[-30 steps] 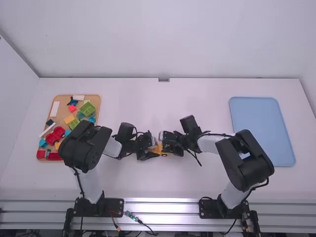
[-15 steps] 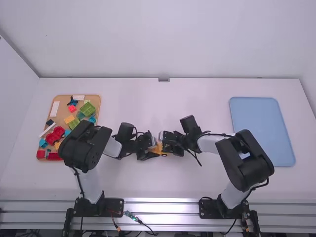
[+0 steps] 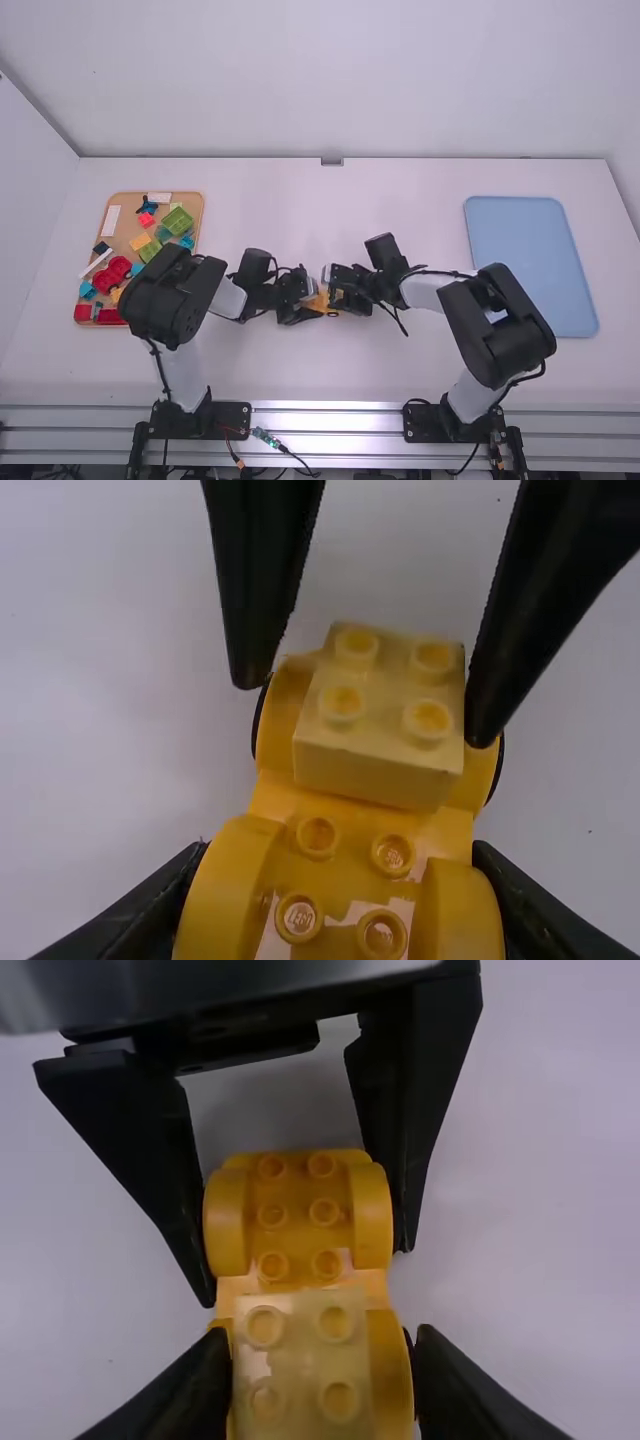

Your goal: Assemble lego blocks to make yellow taxi

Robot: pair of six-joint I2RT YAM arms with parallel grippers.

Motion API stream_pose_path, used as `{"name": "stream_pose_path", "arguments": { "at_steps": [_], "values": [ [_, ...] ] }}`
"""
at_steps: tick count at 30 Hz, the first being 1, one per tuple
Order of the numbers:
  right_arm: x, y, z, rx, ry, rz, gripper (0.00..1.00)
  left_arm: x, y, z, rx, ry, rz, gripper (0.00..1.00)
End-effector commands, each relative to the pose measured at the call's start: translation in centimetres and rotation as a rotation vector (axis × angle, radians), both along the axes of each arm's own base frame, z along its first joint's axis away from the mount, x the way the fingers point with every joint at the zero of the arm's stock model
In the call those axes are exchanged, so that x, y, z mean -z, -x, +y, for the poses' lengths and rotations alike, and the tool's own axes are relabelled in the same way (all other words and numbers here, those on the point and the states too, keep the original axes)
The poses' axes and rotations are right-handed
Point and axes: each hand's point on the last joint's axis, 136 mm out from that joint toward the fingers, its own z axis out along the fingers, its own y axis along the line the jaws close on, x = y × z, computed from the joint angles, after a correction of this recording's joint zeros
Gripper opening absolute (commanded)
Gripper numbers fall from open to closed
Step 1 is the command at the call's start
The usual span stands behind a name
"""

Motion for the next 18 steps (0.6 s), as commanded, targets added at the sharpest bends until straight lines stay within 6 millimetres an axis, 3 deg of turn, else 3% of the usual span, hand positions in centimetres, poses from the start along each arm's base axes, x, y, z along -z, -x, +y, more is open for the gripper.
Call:
{"name": "stream_pose_path", "arguments": {
  "at_steps": [1,2,4,9,16,18],
  "values": [
    [-0.2,-0.7,-0.4,0.024,0.02,-0.018,0.53,2.2,1.3,1.0,-0.046,-0.071,0.085,0.46],
    [-0.2,-0.7,-0.4,0.024,0.02,-0.019,0.53,2.2,1.3,1.0,-0.047,-0.071,0.084,0.46],
    [-0.3,-0.7,-0.3,0.022,0.018,-0.023,0.67,2.2,1.3,1.0,-0.047,-0.071,0.084,0.46],
    [-1.1,-0.9,0.2,0.007,-0.022,-0.039,0.81,2.2,1.3,1.0,-0.047,-0.071,0.085,0.45],
    [-3.8,-0.9,0.6,-0.006,-0.069,-0.084,0.82,2.2,1.3,1.0,-0.048,-0.072,0.084,0.45],
    [-4.5,-0.7,0.5,-0.006,-0.07,-0.089,0.78,2.3,1.3,1.0,-0.048,-0.073,0.086,0.45]
  ]
}}
